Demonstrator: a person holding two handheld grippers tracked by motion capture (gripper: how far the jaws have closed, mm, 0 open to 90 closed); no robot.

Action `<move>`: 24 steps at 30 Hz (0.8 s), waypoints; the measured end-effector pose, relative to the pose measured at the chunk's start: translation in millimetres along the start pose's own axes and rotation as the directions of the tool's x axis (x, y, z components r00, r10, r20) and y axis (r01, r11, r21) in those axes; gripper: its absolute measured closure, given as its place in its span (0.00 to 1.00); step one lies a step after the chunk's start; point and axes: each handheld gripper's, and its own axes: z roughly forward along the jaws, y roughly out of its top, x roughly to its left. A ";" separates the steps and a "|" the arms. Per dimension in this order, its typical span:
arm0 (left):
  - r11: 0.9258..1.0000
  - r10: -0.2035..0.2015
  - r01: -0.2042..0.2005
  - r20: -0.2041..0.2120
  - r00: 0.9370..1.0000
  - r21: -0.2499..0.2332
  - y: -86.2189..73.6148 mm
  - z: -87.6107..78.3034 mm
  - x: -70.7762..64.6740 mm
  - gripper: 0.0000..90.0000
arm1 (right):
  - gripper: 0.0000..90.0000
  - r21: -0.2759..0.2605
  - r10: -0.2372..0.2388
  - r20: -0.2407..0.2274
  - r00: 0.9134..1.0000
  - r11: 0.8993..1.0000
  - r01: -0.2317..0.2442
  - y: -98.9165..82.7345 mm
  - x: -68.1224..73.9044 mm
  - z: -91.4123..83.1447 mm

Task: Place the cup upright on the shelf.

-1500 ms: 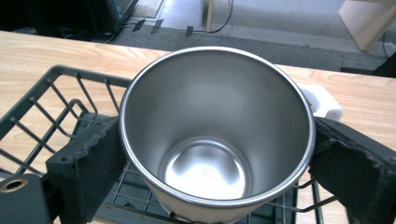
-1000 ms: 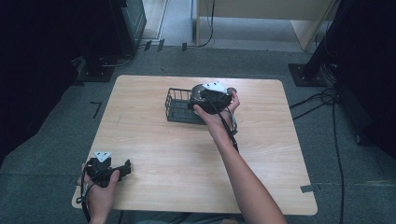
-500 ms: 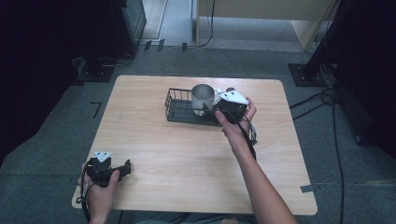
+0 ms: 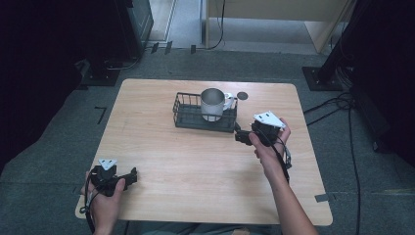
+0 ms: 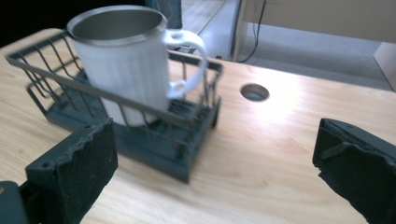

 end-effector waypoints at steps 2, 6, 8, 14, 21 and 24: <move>1.000 0.002 -0.002 0.000 1.000 0.002 0.0 -0.1 0.1 0.00 | 0.00 0.000 0.001 0.007 1.000 1.000 -0.001 -7.1 -7.0 -3.9; 1.000 0.002 -0.002 0.000 1.000 0.001 0.0 -0.1 0.1 0.00 | 0.00 0.009 0.012 0.023 1.000 1.000 -0.012 -22.2 -20.4 -11.3; 1.000 0.002 -0.002 0.000 1.000 0.001 0.0 -0.1 0.1 0.00 | 0.00 0.021 0.013 0.036 0.999 1.000 -0.013 -29.8 -26.2 -14.4; 1.000 0.002 -0.002 0.000 1.000 0.002 0.0 -0.1 0.1 0.00 | 0.00 0.045 0.031 0.062 0.998 0.998 -0.034 -52.1 -43.9 -24.6; 1.000 0.002 -0.002 0.000 1.000 0.001 0.0 -0.1 0.1 0.00 | 0.00 0.072 0.059 0.094 0.994 0.995 -0.066 -77.8 -63.3 -36.8; 1.000 0.002 -0.002 0.000 1.000 0.002 0.0 -0.1 0.1 0.00 | 0.00 0.084 0.063 0.111 0.992 0.994 -0.072 -88.3 -71.0 -42.2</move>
